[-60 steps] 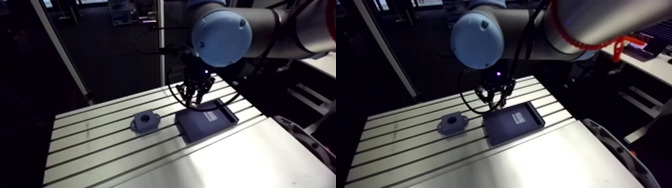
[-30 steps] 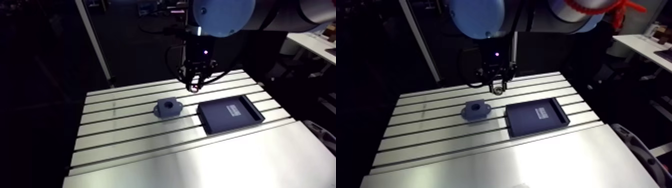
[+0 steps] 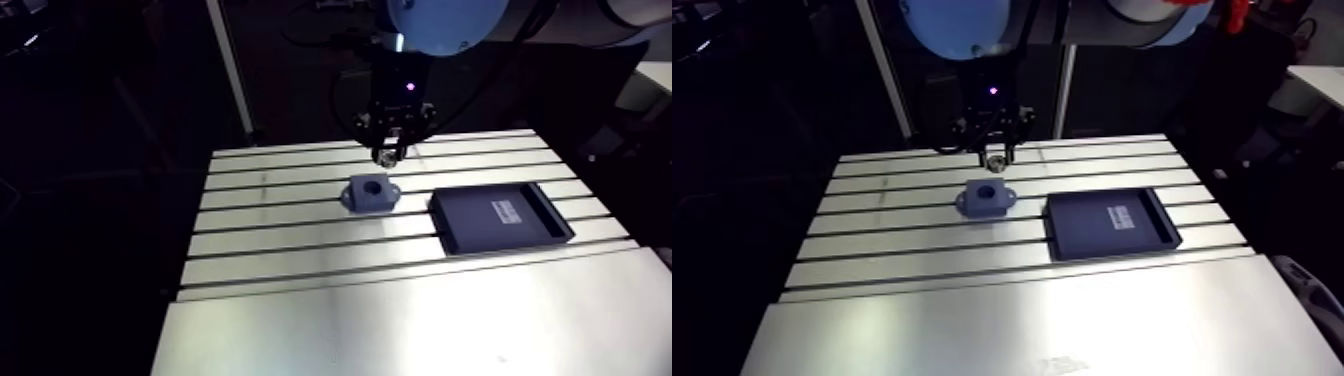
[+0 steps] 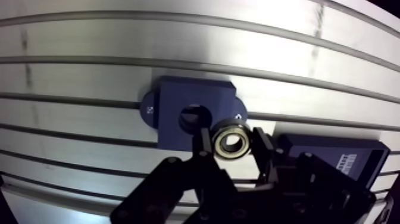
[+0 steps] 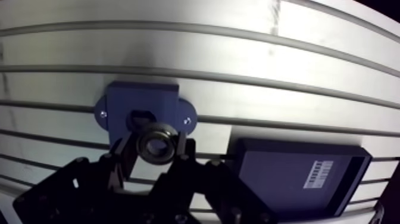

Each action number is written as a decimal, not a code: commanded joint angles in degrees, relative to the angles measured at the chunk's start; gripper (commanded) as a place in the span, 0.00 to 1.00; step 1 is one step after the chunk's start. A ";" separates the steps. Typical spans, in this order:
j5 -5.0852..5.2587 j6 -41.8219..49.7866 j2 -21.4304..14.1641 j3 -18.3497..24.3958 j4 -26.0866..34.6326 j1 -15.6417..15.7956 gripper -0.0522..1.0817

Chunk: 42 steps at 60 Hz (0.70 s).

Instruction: Pick up the bearing and press it into the housing until flush.

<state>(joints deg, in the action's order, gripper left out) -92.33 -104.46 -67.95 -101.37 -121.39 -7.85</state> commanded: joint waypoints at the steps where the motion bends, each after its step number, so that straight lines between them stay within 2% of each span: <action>1: 0.09 -0.42 1.07 -0.19 -0.65 0.80 0.61; 20: 0.25 -0.69 2.60 -0.45 -0.65 2.72 0.61; 30: 0.27 -0.70 3.21 -0.52 -0.74 2.75 0.61; 42: 0.35 -0.96 3.48 -1.15 -3.65 2.75 0.61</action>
<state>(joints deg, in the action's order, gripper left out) -92.07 -105.24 -64.91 -102.07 -122.84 -5.18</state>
